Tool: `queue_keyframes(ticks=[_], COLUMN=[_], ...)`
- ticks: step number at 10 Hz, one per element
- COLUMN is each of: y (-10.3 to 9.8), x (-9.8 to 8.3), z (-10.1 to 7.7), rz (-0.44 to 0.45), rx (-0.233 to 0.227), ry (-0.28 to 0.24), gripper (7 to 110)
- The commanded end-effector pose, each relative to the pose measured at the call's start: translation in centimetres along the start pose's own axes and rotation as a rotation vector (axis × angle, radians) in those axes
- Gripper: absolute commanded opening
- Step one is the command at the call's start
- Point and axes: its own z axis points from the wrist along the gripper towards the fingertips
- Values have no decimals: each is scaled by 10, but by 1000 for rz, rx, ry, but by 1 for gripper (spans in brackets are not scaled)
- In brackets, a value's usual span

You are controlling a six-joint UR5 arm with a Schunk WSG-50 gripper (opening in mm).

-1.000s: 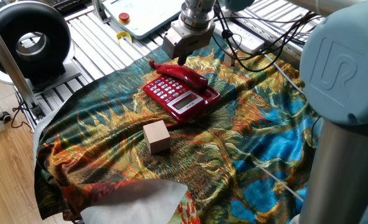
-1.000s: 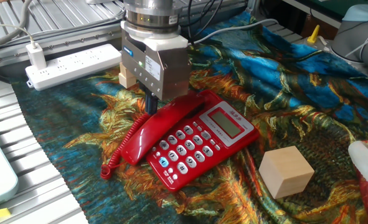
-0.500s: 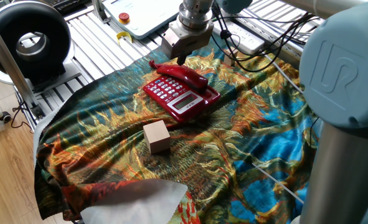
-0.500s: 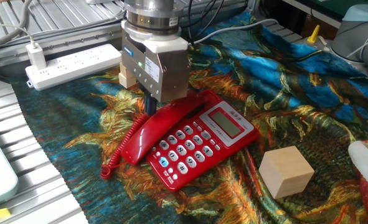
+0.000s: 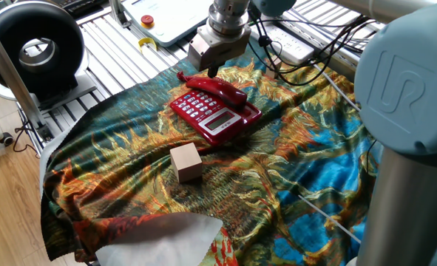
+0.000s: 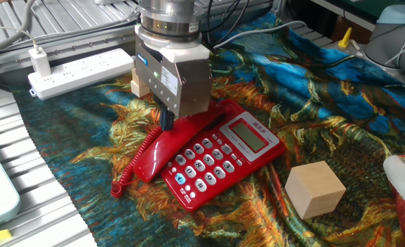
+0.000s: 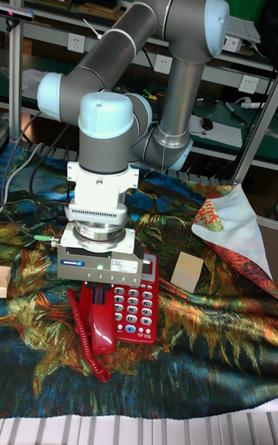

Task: Place the handset of the telephone on the corresponding phone cradle

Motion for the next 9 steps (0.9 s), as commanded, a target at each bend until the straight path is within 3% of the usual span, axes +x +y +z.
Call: queue_keyframes(ticks=[1,4,5,9], y=[8,7,6,5], x=[-7,-7,-6,-3], z=[-3,-4,-4,3], rz=[-36,-53,-54,-76], rx=[-35,-43,-43,-51], ry=[-29,-35,-32,-27], gripper=[44,44,66,66])
